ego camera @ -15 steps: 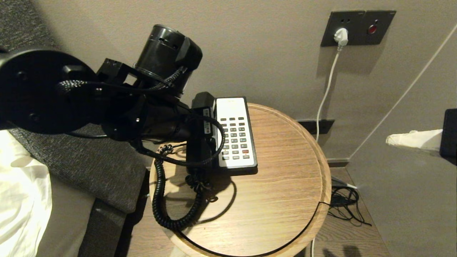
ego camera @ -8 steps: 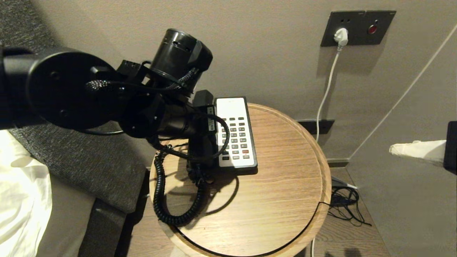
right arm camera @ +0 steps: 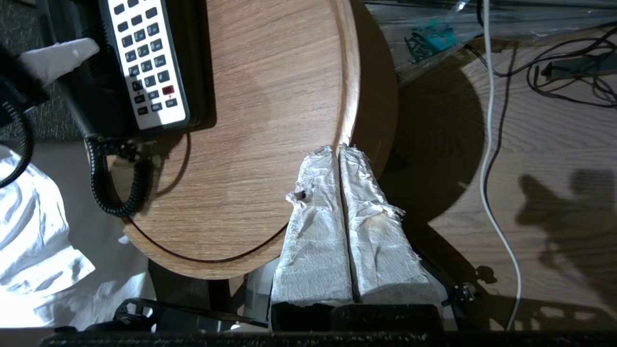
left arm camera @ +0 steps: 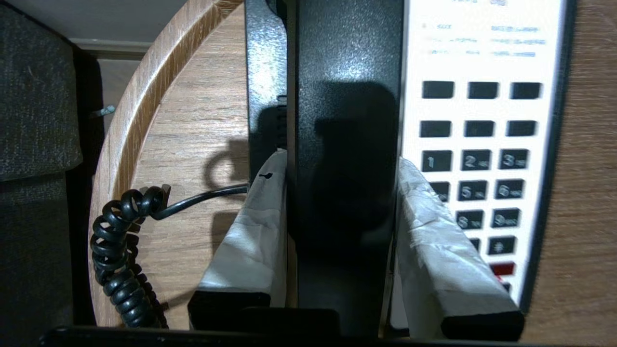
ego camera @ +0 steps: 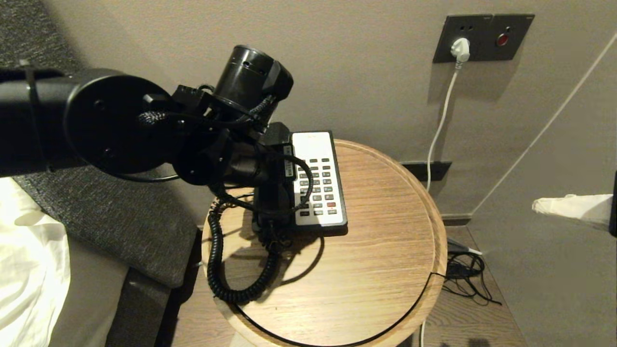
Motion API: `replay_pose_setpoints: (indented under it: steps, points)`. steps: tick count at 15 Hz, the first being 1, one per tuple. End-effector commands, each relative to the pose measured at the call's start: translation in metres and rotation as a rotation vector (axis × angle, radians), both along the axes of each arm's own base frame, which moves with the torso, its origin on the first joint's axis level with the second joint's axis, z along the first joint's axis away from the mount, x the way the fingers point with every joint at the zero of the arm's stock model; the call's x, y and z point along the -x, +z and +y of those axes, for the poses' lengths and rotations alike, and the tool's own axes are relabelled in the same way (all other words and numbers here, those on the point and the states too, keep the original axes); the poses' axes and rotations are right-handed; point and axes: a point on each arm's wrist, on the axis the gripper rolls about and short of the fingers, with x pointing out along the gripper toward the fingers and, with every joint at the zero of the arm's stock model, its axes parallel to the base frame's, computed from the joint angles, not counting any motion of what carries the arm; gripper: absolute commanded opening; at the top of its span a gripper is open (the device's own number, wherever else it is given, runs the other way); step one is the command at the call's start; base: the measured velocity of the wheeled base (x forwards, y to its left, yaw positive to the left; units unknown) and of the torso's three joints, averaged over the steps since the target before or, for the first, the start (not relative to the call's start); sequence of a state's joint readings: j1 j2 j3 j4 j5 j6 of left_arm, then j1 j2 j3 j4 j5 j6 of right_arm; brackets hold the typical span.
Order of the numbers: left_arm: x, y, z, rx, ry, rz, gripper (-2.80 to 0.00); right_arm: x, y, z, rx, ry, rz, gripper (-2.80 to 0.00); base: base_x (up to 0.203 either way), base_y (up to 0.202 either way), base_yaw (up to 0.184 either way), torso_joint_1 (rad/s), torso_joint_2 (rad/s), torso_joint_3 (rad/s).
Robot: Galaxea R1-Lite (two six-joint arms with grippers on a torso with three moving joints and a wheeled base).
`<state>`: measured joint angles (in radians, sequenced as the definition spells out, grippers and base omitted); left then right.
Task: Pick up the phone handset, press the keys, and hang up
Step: Put the handset back
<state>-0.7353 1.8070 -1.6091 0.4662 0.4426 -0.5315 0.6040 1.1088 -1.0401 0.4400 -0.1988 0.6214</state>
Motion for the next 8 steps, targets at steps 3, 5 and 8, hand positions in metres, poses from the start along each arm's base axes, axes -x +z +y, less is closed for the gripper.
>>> replay_pose_setpoints:
  steps: [3,5,8]
  points:
    - [-0.004,-0.0065,-0.0026,-0.012,0.006,0.016,-2.8,0.0034,-0.0035,-0.0023,0.002,-0.002,0.006,-2.8,0.0,0.0,0.0,0.0,0.0,0.0]
    - [-0.0056,-0.0079,-0.0016,-0.018,0.011,0.02,-2.8,0.0039,-0.0032,-0.0026,0.0,-0.002,0.004,-2.8,0.0,0.0,0.0,0.0,0.0,0.0]
    - [-0.0036,-0.0034,-0.0001,-0.002,0.013,0.009,-2.8,0.0056,-0.0059,-0.0038,0.004,-0.002,0.009,-2.8,0.0,0.0,0.0,0.0,0.0,0.0]
